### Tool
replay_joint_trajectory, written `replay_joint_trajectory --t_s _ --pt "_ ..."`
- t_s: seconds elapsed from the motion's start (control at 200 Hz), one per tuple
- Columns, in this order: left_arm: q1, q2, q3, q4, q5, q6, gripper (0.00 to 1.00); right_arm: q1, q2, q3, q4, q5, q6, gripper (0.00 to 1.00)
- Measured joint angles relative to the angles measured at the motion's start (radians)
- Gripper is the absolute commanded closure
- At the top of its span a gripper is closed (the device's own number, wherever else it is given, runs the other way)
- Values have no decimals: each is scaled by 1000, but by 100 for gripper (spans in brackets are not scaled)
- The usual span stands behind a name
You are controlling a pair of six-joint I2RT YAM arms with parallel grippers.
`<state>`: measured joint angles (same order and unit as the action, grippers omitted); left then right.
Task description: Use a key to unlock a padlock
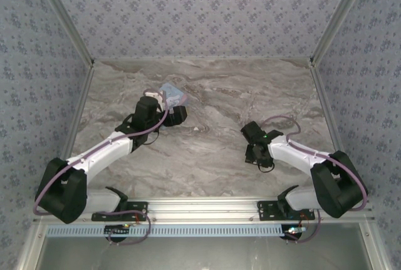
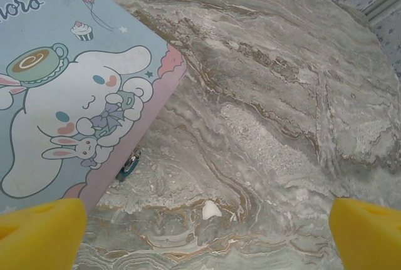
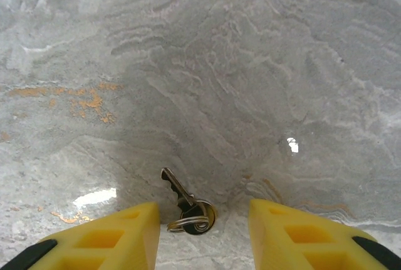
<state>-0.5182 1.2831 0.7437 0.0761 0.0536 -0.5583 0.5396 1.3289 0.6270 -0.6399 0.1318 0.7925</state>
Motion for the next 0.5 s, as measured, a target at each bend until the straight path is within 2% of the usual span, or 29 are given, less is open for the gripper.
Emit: replay_joint_trajectory --t_s 0.505 --pt "0 0 2 -18 -2 1 1 -2 -36 -17 -9 8 24 67"
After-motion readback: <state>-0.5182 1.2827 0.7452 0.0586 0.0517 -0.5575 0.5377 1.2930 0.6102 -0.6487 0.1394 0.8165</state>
